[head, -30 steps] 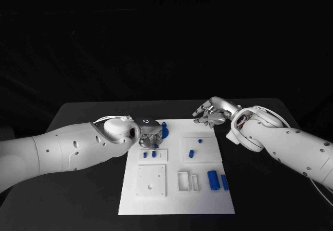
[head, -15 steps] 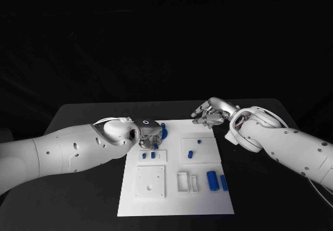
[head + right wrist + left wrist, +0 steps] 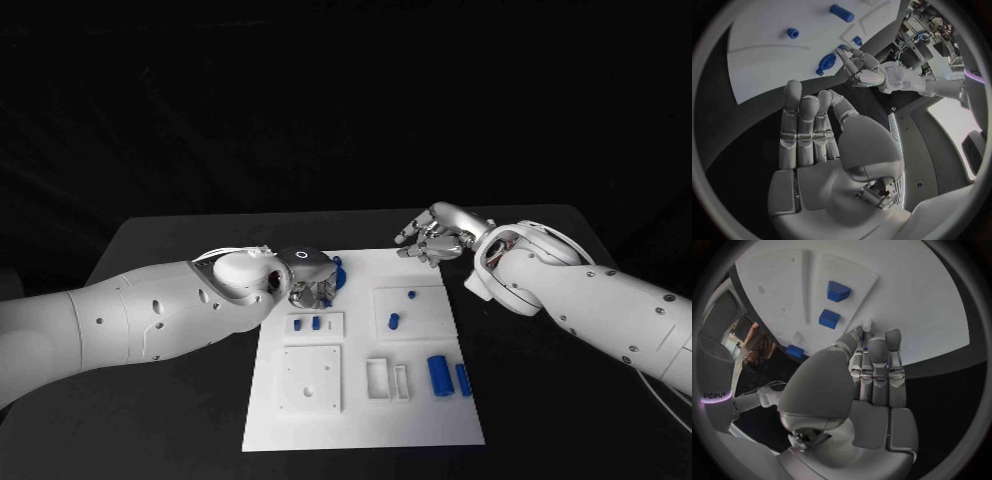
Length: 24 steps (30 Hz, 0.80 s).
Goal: Assemble the parts on the task board
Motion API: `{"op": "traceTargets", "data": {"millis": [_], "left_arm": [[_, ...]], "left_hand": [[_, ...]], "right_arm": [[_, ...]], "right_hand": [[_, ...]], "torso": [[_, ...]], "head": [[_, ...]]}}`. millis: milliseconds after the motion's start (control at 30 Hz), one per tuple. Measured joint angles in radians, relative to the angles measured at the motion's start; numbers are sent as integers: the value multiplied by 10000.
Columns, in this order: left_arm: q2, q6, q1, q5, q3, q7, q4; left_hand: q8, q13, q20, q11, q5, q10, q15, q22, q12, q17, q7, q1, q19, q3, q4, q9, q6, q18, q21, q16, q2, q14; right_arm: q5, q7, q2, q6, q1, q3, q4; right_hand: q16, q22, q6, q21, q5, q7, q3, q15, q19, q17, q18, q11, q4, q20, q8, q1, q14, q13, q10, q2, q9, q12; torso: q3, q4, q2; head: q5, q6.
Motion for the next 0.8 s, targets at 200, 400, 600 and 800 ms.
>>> {"op": "traceTargets", "data": {"millis": [200, 400, 600, 800], "left_arm": [[17, -153, -21, 0, -12, 0, -24], [-35, -393, -55, 91, -27, 46, 18], [-236, -613, -103, 635, 80, 164, 214], [-440, -721, -91, 1895, 426, 312, 369]], "left_hand": [[0, 0, -71, -74, 1, 73, -36, -1, 0, -10, -26, -118, 72, -24, 24, 10, 16, -15, 0, -10, -40, 37], [1, 0, -125, -74, 39, 73, -79, -2, 0, -9, -44, -118, 125, -45, 78, 21, 34, -71, 0, -88, -39, 79], [1, 0, -140, -73, 38, 73, -108, -2, 0, -8, -58, -118, 140, -54, 122, 25, 49, -71, -9, -96, -40, 109], [1, 0, -161, -73, 38, 73, -108, -3, 0, 3, -58, -158, 161, -19, 156, 23, 48, -77, -35, -95, -79, 109]], "right_arm": [[7, 8, -1, 0, 0, 0, 4], [26, 24, -3, -3, 0, 0, 6], [150, 45, -48, -16, 0, 0, 6], [258, 53, -144, -50, 0, -1, 94]], "right_hand": [[0, 21, 0, 0, 0, 0, 0, 0, 0, -1, 0, 0, 0, 0, 0, 0, 0, 0, 0, 0, 0, 0], [0, 26, 0, -8, 6, 0, 0, 0, 3, -1, 0, 0, 0, -4, 0, 0, 0, -1, 0, 0, 0, 0], [0, 44, 0, -37, 47, 0, 0, 0, 38, -2, 0, 1, 0, -36, 0, 0, 0, -1, 1, 0, 0, 0], [0, 65, -1, -37, 47, 1, 0, 0, 38, -2, 0, 1, 0, -36, 0, 0, 0, -1, 1, 0, 0, 0]], "torso": [[-3, 0, -2], [-10, -5, -5], [-11, -5, -6], [-10, -1, -9]], "head": [[1, 34], [23, 103], [44, 168], [64, 215]]}}
